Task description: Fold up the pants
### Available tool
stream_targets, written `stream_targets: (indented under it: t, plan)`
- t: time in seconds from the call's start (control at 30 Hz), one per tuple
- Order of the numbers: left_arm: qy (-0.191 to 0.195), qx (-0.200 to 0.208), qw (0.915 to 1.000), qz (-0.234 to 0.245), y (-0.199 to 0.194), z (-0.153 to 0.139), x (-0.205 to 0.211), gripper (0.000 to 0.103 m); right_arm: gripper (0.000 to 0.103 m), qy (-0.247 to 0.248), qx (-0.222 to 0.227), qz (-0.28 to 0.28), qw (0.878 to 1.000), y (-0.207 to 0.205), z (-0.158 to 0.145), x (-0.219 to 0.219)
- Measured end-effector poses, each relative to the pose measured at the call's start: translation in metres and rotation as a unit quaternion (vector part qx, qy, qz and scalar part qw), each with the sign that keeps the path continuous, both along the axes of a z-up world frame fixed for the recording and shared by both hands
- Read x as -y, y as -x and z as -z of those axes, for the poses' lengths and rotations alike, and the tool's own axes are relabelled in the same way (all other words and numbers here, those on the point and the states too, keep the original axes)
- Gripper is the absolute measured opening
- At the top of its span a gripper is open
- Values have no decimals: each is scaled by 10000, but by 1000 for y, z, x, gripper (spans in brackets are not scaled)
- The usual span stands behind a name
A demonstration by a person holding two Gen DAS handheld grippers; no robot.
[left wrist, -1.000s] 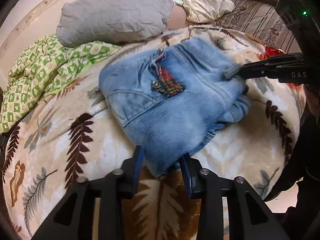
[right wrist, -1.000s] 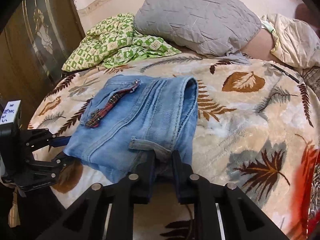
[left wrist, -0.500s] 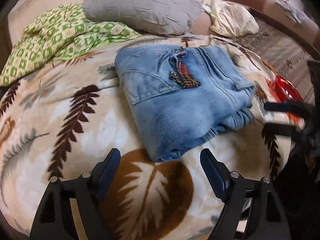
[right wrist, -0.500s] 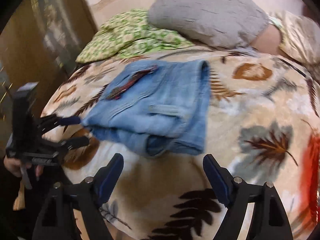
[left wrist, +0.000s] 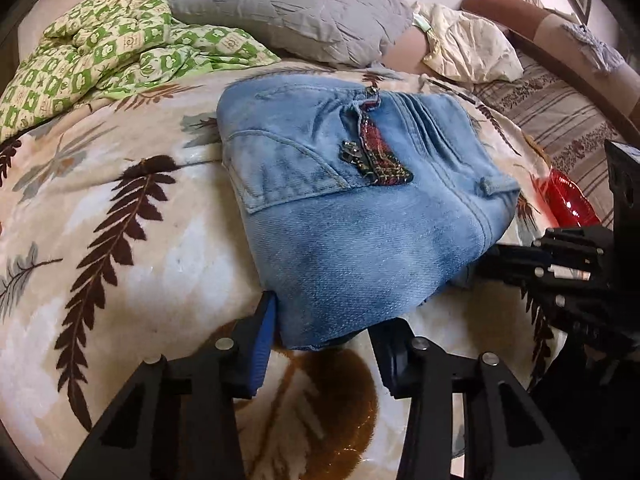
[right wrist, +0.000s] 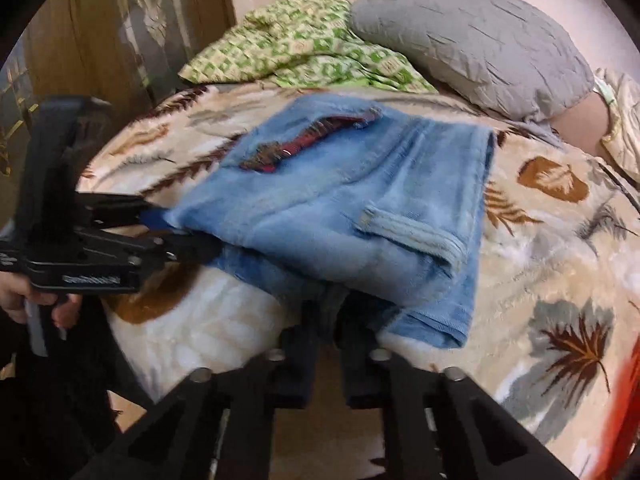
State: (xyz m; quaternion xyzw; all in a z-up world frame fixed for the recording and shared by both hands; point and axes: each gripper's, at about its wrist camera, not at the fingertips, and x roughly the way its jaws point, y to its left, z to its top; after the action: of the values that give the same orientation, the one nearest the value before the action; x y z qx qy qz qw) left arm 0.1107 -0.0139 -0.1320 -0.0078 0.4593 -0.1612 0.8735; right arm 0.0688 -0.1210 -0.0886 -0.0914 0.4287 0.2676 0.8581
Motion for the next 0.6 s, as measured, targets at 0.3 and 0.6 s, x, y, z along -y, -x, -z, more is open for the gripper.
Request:
stream_targets:
  t: [0.3,0.6]
  plan:
    - [20,-66,10000,66,-1,6,-5,45,9,27,-17,284,9996,-4,-2,9]
    - [-72,-114,9999,77,-2,5,-2,47,9,100,5,314,9995,-3,-2,8]
